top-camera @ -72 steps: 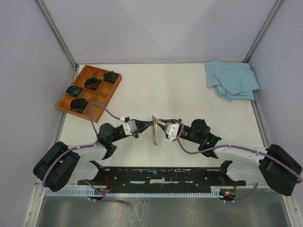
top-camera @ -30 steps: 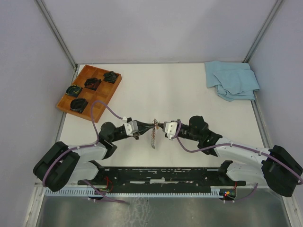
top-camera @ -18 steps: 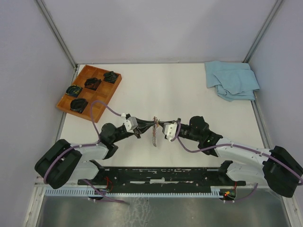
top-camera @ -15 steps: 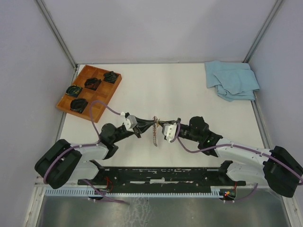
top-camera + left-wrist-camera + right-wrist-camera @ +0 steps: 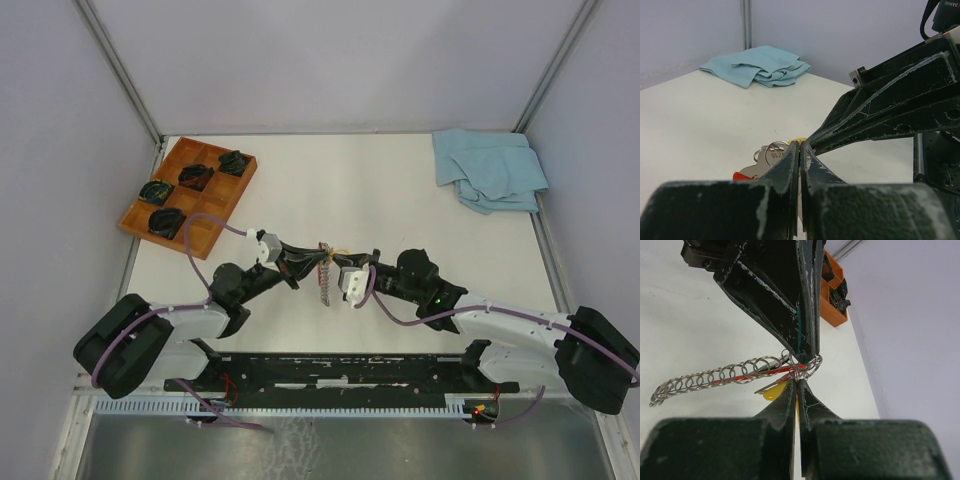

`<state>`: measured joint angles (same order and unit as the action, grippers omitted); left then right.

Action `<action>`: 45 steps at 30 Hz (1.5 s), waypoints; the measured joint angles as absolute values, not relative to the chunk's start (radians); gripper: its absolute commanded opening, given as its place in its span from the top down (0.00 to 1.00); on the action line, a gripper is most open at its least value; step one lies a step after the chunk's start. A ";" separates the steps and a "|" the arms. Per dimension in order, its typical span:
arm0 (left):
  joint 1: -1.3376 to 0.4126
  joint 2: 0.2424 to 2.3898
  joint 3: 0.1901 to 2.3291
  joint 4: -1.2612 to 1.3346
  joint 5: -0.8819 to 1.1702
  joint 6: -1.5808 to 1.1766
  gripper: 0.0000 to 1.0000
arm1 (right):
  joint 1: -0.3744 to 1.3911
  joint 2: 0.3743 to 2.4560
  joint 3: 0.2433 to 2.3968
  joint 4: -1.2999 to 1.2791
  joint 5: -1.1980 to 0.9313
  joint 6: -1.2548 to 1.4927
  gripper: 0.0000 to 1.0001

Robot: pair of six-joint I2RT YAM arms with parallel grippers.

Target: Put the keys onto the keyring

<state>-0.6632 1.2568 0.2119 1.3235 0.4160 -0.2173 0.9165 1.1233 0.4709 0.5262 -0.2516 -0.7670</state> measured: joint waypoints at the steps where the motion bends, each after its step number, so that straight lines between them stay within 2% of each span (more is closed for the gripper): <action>1: -0.663 1.261 0.212 1.332 0.416 -0.222 0.97 | 0.916 1.126 0.471 0.530 -0.252 -0.765 0.89; 17: -0.664 1.325 0.212 1.417 0.417 -0.254 0.97 | 0.916 1.178 0.472 0.562 -0.248 -0.733 0.81; 20: -0.665 1.332 0.212 1.428 0.417 -0.254 0.97 | 0.916 1.183 0.473 0.571 -0.241 -0.720 0.84; 24: -0.669 1.333 0.212 1.433 0.417 -0.254 0.97 | 0.916 1.187 0.473 0.587 -0.221 -0.704 0.99; 34: -0.671 1.364 0.212 1.454 0.419 -0.254 0.97 | 0.916 1.179 0.477 0.554 -0.178 -0.731 0.99; 45: -0.677 1.396 0.212 1.451 0.432 -0.254 0.86 | 0.916 1.156 0.541 0.349 -0.183 -0.862 0.99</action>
